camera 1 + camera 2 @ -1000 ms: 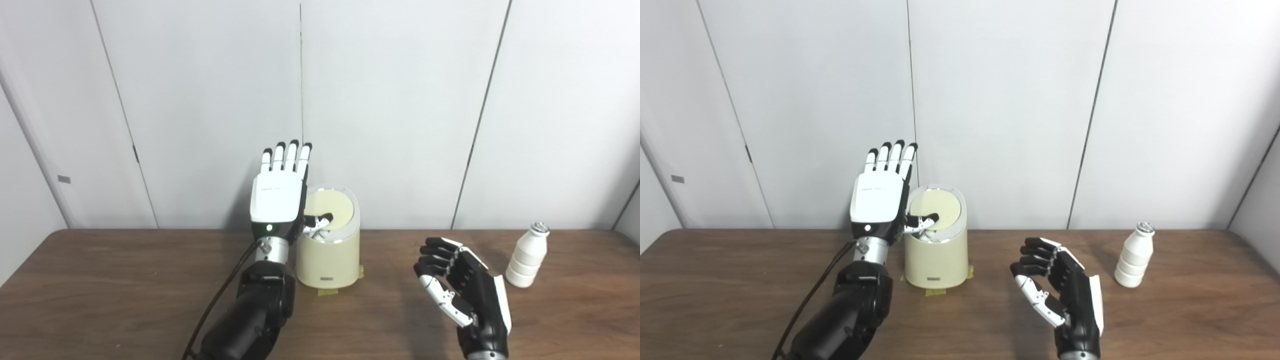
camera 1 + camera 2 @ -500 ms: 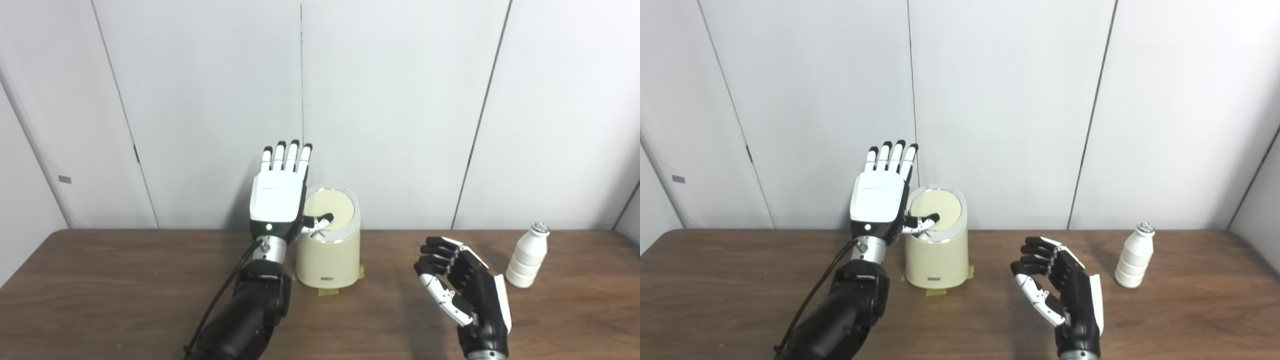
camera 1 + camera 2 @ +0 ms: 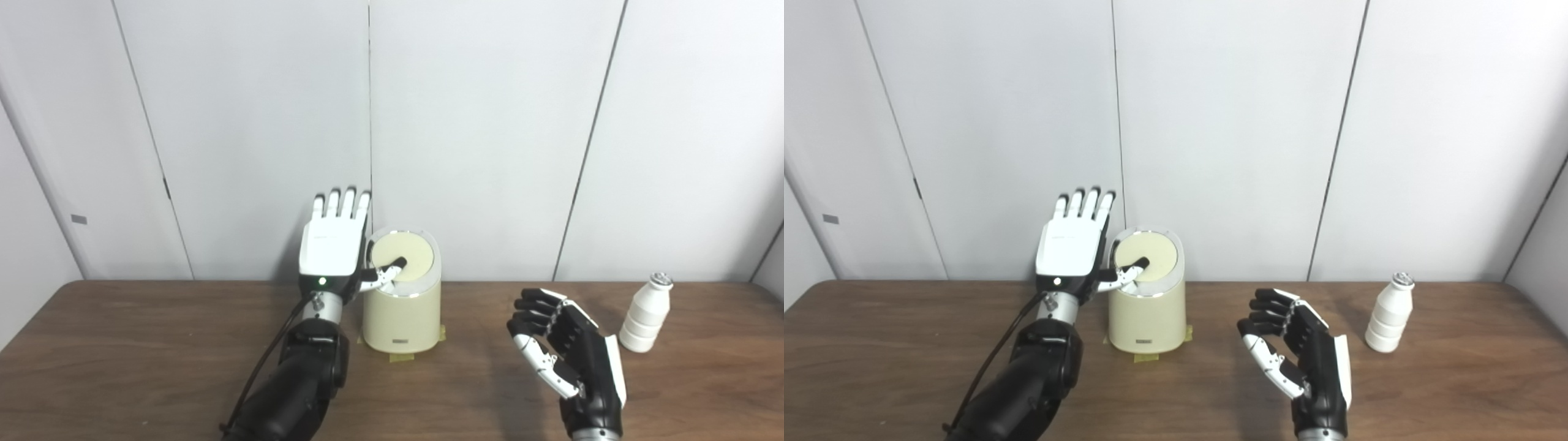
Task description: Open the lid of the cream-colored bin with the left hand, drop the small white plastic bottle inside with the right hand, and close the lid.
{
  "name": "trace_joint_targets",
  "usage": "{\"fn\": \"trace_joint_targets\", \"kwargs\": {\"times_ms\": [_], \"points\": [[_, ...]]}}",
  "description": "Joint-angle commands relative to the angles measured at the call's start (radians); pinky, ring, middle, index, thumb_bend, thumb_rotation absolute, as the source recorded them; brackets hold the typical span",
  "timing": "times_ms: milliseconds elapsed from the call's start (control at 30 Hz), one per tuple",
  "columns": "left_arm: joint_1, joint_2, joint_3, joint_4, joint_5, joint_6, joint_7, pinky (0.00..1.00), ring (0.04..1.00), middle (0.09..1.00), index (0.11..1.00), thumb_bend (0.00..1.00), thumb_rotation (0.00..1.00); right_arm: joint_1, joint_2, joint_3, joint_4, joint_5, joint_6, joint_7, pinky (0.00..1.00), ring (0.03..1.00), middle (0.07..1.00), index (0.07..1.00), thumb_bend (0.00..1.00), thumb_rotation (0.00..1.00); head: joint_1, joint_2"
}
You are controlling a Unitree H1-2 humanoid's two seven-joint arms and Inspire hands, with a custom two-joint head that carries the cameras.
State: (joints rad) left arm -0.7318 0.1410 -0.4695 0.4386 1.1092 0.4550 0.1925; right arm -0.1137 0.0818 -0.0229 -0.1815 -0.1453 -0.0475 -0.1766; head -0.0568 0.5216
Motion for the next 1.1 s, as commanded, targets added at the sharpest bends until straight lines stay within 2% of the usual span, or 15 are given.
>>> {"fn": "trace_joint_targets", "kwargs": {"times_ms": [0,133,300,367,467,533,667,700,733,767,833,967,1000,1067], "points": [[-0.036,-0.006,0.024,-0.03,0.03,0.015,-0.044,1.0,1.0,1.0,1.0,0.6,1.0,-0.038,0.005,0.004,-0.038,-0.002,-0.019,0.001,0.54,0.59,0.616,0.619,0.3,0.24,-0.001,0.001],[-0.022,-0.029,0.07,-0.045,0.048,0.015,-0.075,1.0,1.0,1.0,1.0,0.56,1.0,-0.037,0.004,0.007,-0.034,-0.002,-0.029,0.002,0.54,0.592,0.621,0.623,0.31,0.24,-0.003,0.001],[-0.01,-0.05,0.122,-0.064,0.042,0.015,-0.079,1.0,1.0,1.0,1.0,0.52,1.0,-0.035,0.006,0.008,-0.035,-0.005,-0.029,0.001,0.54,0.592,0.621,0.626,0.3,0.24,-0.004,0.004],[0.002,-0.068,0.167,-0.096,-0.028,0.007,-0.038,1.0,1.0,1.0,1.0,0.52,1.0,-0.035,0.008,0.008,-0.038,-0.009,-0.026,-0.002,0.54,0.59,0.618,0.623,0.3,0.23,-0.007,0.005],[0.038,-0.1,0.251,-0.179,-0.158,-0.066,0.06,1.0,0.98,0.968,0.943,0.47,1.0,-0.035,0.007,0.008,-0.041,-0.011,-0.025,-0.003,0.53,0.588,0.615,0.62,0.3,0.24,-0.008,0.005],[0.067,-0.117,0.298,-0.256,-0.246,-0.117,0.089,0.97,0.931,0.913,0.883,0.39,1.0,-0.035,0.005,0.008,-0.043,-0.011,-0.025,-0.001,0.53,0.589,0.617,0.621,0.3,0.25,-0.008,0.008],[0.132,-0.135,0.35,-0.417,-0.375,-0.174,0.08,0.88,0.827,0.822,0.799,0.3,1.0,-0.035,0.005,0.006,-0.048,-0.007,-0.016,0.0,0.54,0.593,0.62,0.623,0.3,0.25,-0.011,0.008],[0.15,-0.142,0.365,-0.454,-0.421,-0.2,0.079,0.82,0.802,0.801,0.778,0.27,0.99,-0.036,0.004,0.006,-0.047,-0.007,-0.017,0.0,0.54,0.593,0.62,0.623,0.3,0.25,-0.011,0.009],[0.172,-0.153,0.383,-0.493,-0.477,-0.232,0.081,0.75,0.781,0.784,0.761,0.26,0.94,-0.036,0.004,0.006,-0.047,-0.008,-0.017,0.0,0.54,0.594,0.62,0.623,0.3,0.25,-0.011,0.009],[0.196,-0.163,0.4,-0.531,-0.532,-0.264,0.08,0.68,0.759,0.764,0.744,0.25,0.84,-0.037,0.003,0.006,-0.046,-0.008,-0.02,0.0,0.53,0.593,0.619,0.622,0.3,0.25,-0.011,0.007],[0.24,-0.174,0.424,-0.593,-0.614,-0.322,0.08,0.66,0.749,0.753,0.742,0.21,0.78,-0.037,0.002,0.006,-0.046,-0.01,-0.021,0.0,0.54,0.593,0.62,0.621,0.3,0.25,-0.011,0.008],[0.312,-0.178,0.452,-0.665,-0.709,-0.408,0.078,0.65,0.742,0.754,0.743,0.15,0.71,-0.037,0.003,0.002,-0.048,-0.005,-0.017,-0.002,0.54,0.595,0.621,0.621,0.31,0.25,-0.01,0.007],[0.332,-0.173,0.456,-0.68,-0.729,-0.422,0.069,0.65,0.746,0.757,0.745,0.14,0.7,-0.038,0.003,0.001,-0.047,-0.003,-0.02,-0.002,0.54,0.594,0.62,0.62,0.31,0.24,-0.011,0.006],[0.367,-0.166,0.463,-0.704,-0.772,-0.438,0.052,0.67,0.761,0.767,0.754,0.15,0.76,-0.039,0.001,-0.002,-0.044,-0.001,-0.026,-0.004,0.54,0.591,0.617,0.618,0.31,0.23,-0.013,0.004]]}}
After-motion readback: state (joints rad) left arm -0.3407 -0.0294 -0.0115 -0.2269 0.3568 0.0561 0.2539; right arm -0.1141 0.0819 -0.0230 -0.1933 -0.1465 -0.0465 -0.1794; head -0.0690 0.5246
